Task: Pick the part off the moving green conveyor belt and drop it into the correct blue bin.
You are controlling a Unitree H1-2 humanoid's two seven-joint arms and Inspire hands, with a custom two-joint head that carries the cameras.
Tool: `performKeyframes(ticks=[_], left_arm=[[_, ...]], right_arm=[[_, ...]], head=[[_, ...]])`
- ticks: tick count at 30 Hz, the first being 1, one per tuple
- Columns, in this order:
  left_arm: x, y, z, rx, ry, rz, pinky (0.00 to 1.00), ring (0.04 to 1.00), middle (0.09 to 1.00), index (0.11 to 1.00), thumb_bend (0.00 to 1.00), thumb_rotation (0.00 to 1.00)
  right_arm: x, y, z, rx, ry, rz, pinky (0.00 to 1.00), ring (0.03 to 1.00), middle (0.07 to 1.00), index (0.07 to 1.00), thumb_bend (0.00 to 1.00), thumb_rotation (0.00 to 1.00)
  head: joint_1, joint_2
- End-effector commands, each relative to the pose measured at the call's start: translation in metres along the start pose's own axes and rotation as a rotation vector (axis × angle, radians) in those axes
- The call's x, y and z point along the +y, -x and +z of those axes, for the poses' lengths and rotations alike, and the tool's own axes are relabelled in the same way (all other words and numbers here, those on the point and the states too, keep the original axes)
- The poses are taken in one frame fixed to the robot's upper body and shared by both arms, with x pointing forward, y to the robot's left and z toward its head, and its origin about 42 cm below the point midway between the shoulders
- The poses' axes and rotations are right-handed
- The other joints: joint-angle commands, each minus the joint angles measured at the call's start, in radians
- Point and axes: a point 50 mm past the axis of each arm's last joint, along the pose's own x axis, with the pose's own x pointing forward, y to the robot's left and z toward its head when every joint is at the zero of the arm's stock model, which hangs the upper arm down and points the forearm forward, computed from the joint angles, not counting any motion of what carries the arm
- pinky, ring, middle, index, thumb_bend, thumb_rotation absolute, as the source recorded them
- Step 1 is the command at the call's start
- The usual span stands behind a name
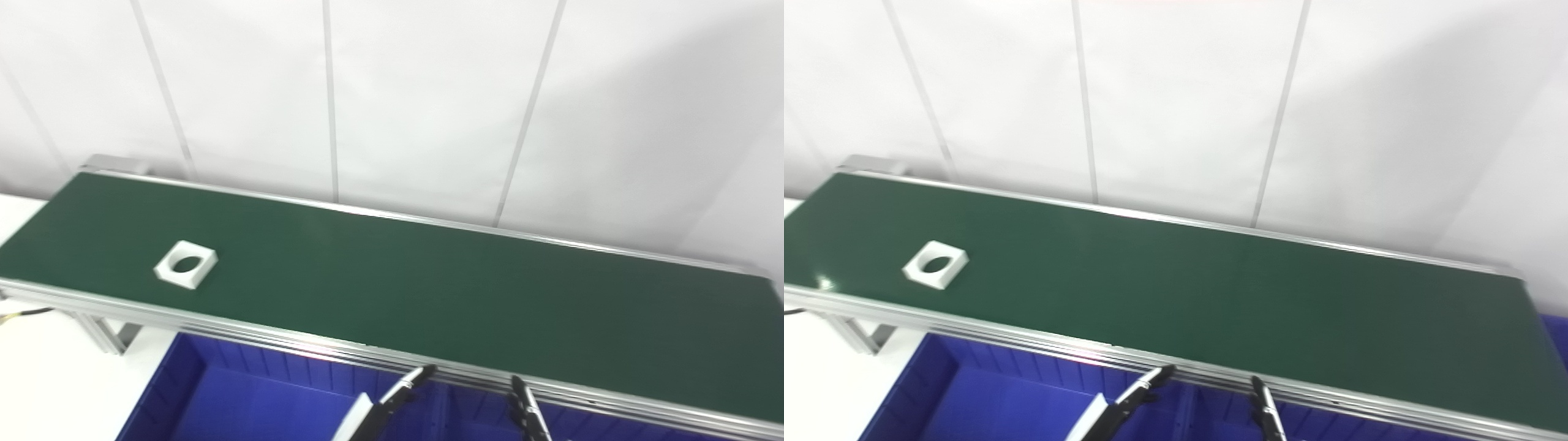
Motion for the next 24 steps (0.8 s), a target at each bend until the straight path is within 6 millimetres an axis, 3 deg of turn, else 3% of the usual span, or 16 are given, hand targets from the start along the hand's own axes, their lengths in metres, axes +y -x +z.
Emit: performKeyframes(ticks=[1,15,24], left_arm=[[0.000,-0.011,0.011,-0.077,-0.002,0.021,0.86,0.928,0.943,0.925,0.89,0.91],[0.002,-0.010,0.011,-0.068,-0.009,0.016,0.86,0.927,0.944,0.927,0.90,0.91],[0.008,-0.014,0.007,-0.072,-0.009,0.023,0.86,0.927,0.940,0.922,0.89,0.90]], right_arm=[[-0.004,-0.004,0.010,-0.078,-0.010,-0.001,0.95,0.974,1.000,1.000,0.91,1.00],[-0.003,-0.003,0.008,-0.070,-0.013,0.001,0.95,0.978,1.000,1.000,0.88,1.00],[0.001,-0.014,0.007,-0.073,-0.024,0.015,0.96,0.976,1.000,1.000,0.91,1.00]], head=[[0.001,0.000],[-0.002,-0.002],[0.018,-0.009]])
